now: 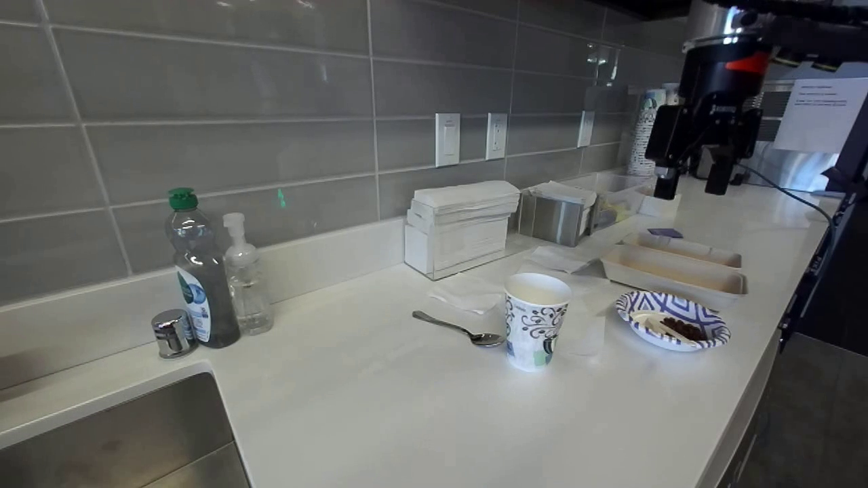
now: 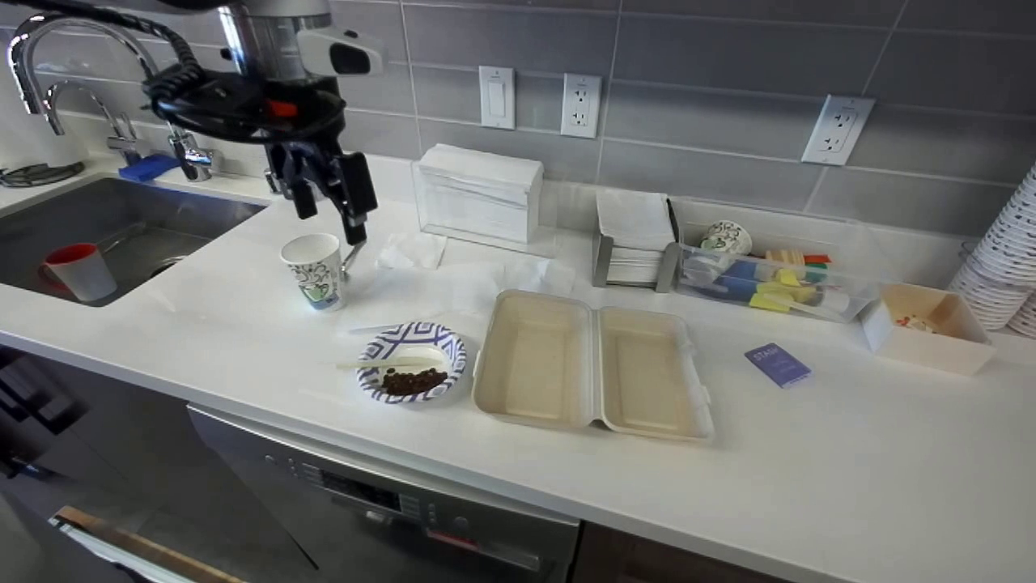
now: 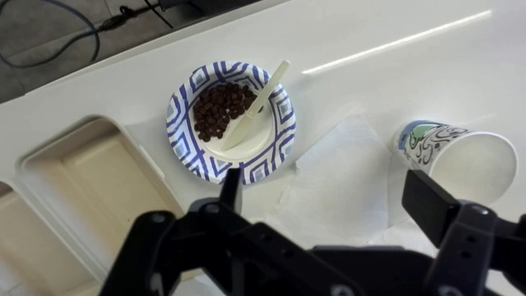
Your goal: Put the knife into the bowl
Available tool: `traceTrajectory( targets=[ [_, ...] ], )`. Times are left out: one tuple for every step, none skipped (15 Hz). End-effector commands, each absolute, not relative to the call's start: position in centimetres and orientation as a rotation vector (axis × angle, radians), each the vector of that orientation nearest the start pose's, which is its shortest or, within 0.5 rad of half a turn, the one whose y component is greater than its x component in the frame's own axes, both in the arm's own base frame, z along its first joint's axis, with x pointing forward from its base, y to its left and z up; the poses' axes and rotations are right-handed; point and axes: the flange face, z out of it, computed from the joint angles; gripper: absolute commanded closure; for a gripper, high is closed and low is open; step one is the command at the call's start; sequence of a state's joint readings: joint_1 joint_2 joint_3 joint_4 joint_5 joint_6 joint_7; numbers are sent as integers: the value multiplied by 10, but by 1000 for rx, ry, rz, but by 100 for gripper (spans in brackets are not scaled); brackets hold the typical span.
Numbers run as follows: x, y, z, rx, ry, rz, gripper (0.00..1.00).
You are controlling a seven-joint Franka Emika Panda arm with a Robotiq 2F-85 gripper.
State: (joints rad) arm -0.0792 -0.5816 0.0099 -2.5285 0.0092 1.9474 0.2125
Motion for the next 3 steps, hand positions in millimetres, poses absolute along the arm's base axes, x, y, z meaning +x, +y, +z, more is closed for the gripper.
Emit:
traceTrajectory(
  targets=[
    [369, -23, 477, -3111, 423, -15, 0],
    [368, -22, 480, -3114, 406, -24, 0],
    [368, -22, 480, -3116, 399, -25, 0]
  ],
)
